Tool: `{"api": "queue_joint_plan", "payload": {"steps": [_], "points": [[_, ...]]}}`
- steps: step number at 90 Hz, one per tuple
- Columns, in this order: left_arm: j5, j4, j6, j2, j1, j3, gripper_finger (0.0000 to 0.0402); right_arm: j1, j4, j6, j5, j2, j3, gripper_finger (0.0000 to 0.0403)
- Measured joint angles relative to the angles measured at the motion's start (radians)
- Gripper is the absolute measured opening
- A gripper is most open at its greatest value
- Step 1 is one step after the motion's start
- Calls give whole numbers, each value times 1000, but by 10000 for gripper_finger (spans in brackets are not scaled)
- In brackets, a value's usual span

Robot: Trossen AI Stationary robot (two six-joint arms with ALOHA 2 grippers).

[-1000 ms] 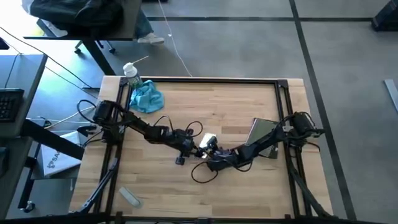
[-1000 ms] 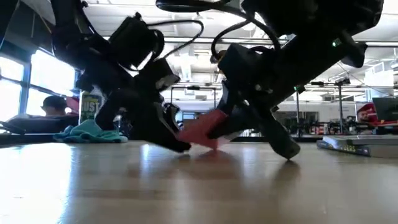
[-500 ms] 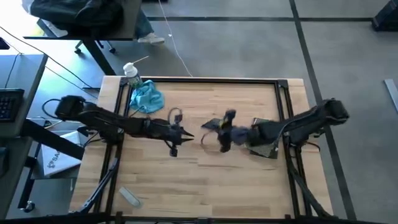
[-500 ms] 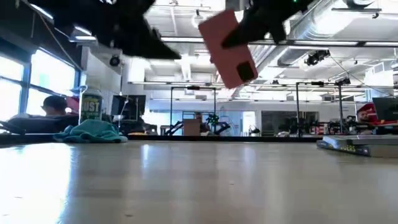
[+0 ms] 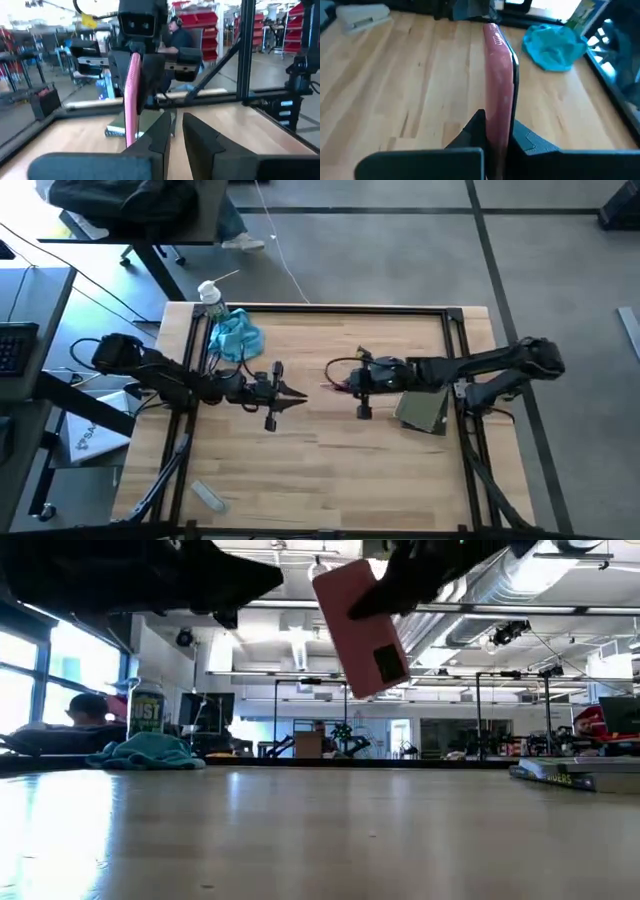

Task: Apply microfiber cloth
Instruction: Spray the back and front of the pink cellphone using the blue spray bottle

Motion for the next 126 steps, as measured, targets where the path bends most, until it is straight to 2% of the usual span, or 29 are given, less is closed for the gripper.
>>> {"api": "queue_joint_plan", "payload": {"steps": [18,60,70,100,112,126], "points": [[-30,15,-19,44,0,5,33,0,87,-20,-51,100,0,2],[-83,30,26,38,0,7,37,0,94,-43,-49,71,-1,2],[-91,30,28,34,0,7,62,0,100,-59,-46,67,-1,2],[-188,60,35,34,1,7,170,1,94,-80,-41,18,1,2],[-191,97,56,33,1,6,188,1,106,-84,-41,20,1,2],[-188,120,65,41,3,14,190,1,159,-90,-45,38,1,2]]}}
